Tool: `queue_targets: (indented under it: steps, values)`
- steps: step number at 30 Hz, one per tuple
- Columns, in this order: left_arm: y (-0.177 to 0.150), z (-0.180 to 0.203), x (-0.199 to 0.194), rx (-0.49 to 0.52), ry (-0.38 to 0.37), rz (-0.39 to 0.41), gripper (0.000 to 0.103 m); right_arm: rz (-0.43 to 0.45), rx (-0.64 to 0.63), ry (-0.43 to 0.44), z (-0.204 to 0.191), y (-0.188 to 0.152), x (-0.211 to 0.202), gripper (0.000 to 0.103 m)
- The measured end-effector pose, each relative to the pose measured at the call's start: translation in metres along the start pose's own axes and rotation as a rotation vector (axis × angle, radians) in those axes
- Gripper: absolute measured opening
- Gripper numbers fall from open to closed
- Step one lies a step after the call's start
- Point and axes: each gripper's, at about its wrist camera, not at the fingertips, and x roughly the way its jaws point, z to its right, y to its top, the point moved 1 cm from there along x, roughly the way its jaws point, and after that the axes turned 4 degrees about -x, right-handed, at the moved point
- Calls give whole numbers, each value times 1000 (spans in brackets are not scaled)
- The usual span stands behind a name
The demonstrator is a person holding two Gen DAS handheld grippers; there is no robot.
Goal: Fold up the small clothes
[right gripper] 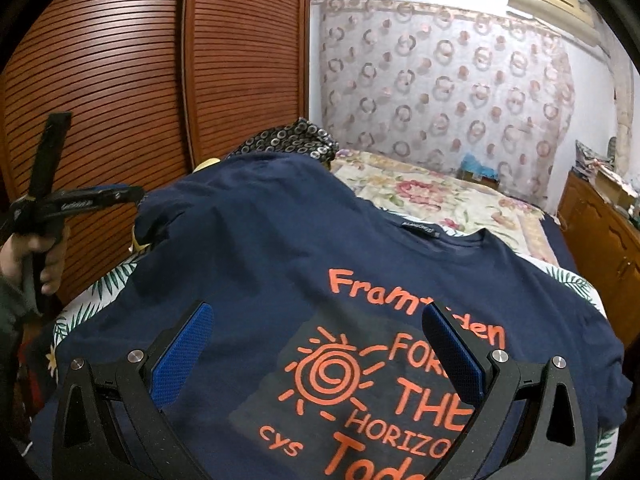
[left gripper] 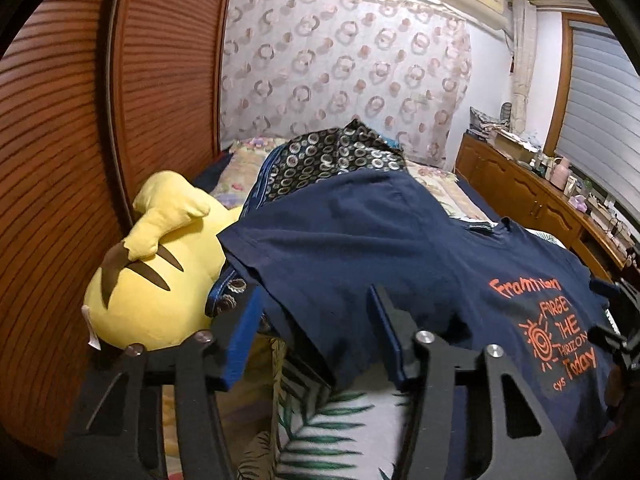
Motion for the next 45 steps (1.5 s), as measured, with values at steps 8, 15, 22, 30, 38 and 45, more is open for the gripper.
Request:
queue_targets:
  steps: [8, 15, 22, 30, 38, 45]
  values:
    - [10, -17, 32, 2, 64, -68, 49, -13, -10, 6, -3, -2, 0, 103]
    - [11, -28, 47, -36, 46, -100, 26, -23, 0, 9, -9, -3, 7, 103]
    - [13, -22, 44, -14, 22, -92, 3, -27, 14, 10, -7, -4, 5, 103]
    - [37, 5, 9, 31, -12, 35, 2, -10, 31, 0, -3, -5, -1, 103]
    - [65, 74, -8, 132, -126, 85, 2, 29, 80, -33, 13, -10, -17, 103]
    - [72, 161, -4, 255, -261, 61, 2, 57, 134, -91, 30, -20, -32, 103]
